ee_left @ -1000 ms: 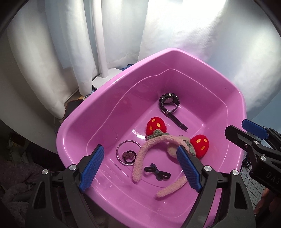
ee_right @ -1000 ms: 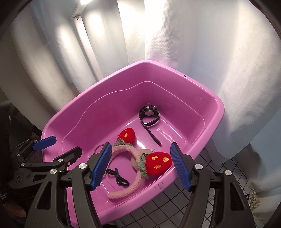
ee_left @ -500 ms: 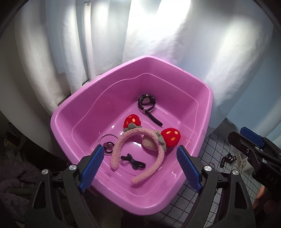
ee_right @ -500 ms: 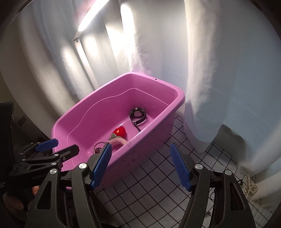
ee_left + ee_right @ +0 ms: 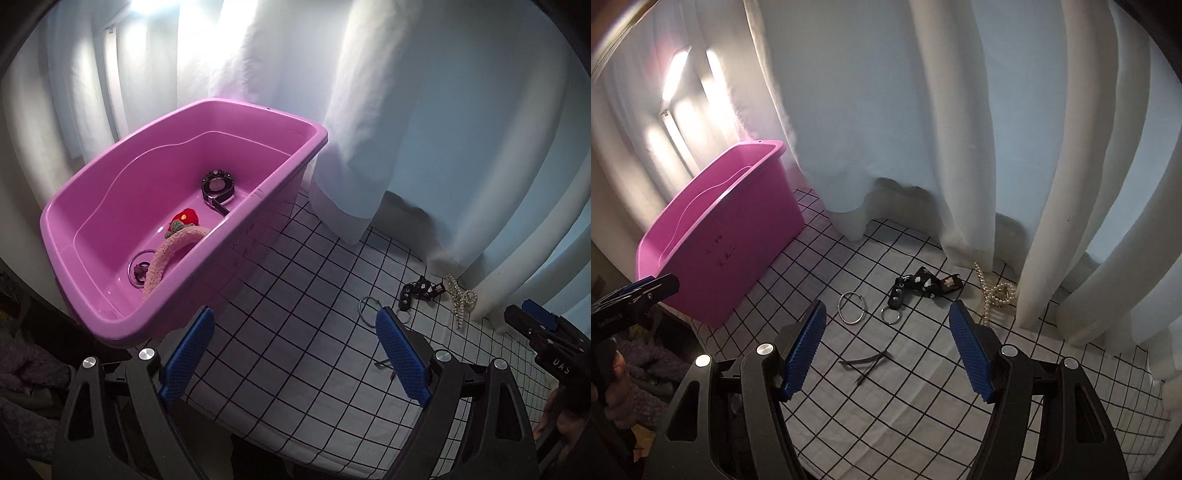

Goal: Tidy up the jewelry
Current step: 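Withdraw both tools from the tub back over the table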

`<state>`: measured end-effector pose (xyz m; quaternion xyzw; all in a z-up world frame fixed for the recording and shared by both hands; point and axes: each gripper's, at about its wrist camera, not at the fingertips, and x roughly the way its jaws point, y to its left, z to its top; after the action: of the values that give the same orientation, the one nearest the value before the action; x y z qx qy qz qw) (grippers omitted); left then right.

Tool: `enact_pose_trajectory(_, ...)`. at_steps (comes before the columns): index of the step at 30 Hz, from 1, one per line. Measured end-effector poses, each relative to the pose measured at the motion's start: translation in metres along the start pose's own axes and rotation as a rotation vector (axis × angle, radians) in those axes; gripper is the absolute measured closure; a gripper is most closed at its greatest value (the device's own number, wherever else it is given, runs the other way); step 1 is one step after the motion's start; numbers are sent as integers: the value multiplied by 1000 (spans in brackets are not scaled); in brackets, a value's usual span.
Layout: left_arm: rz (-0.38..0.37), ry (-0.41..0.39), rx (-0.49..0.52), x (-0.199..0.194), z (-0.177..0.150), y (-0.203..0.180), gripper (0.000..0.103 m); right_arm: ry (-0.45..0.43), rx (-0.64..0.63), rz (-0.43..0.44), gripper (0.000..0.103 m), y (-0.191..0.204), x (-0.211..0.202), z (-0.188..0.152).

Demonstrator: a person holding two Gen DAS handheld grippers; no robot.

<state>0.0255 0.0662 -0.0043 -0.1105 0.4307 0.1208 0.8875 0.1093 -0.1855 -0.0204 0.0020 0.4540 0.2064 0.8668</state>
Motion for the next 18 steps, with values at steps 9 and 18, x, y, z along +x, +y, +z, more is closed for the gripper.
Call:
enact_pose_trajectory(9, 12, 41, 3, 37, -58, -57, 15, 42, 40, 17, 37, -68, 6, -48)
enact_pose_trajectory(18, 69, 83, -60, 71, -99, -89, 15, 76, 60, 46, 37, -104, 41, -71)
